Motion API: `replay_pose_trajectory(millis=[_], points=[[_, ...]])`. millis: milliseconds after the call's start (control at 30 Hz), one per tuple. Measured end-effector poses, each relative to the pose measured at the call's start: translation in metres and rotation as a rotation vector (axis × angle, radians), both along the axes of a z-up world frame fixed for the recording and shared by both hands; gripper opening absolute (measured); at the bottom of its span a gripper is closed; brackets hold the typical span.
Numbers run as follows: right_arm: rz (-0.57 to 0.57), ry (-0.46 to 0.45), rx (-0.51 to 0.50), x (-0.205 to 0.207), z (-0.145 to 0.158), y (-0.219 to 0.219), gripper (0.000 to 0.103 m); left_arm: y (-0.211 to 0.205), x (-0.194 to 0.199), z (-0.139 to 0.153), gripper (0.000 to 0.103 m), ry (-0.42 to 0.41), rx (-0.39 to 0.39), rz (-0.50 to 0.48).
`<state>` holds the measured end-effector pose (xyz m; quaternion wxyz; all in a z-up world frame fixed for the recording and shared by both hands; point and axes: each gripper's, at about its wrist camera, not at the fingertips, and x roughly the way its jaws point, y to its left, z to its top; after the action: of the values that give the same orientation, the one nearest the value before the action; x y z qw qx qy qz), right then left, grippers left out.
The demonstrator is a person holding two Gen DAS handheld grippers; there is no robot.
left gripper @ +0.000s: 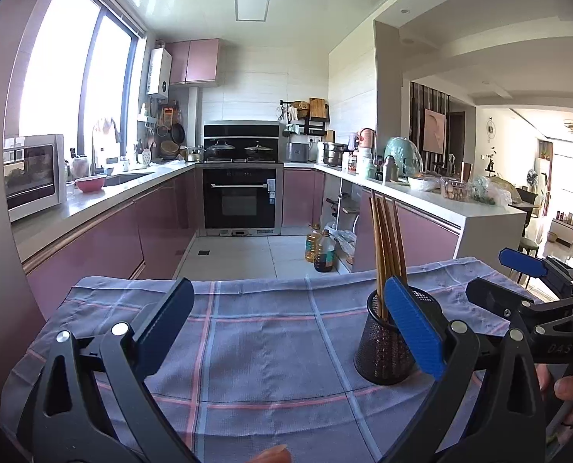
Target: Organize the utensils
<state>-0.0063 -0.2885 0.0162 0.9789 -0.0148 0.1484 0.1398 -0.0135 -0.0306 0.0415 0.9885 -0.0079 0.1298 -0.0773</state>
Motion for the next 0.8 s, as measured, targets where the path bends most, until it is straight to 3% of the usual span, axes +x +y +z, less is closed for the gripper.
replay_pose_trajectory(millis=[800], points=[[-0.025,-0.040,0.006,-0.010,0.002,0.000,0.096,0.007,-0.021,0.010,0.097,-0.059,-0.005,0.046]])
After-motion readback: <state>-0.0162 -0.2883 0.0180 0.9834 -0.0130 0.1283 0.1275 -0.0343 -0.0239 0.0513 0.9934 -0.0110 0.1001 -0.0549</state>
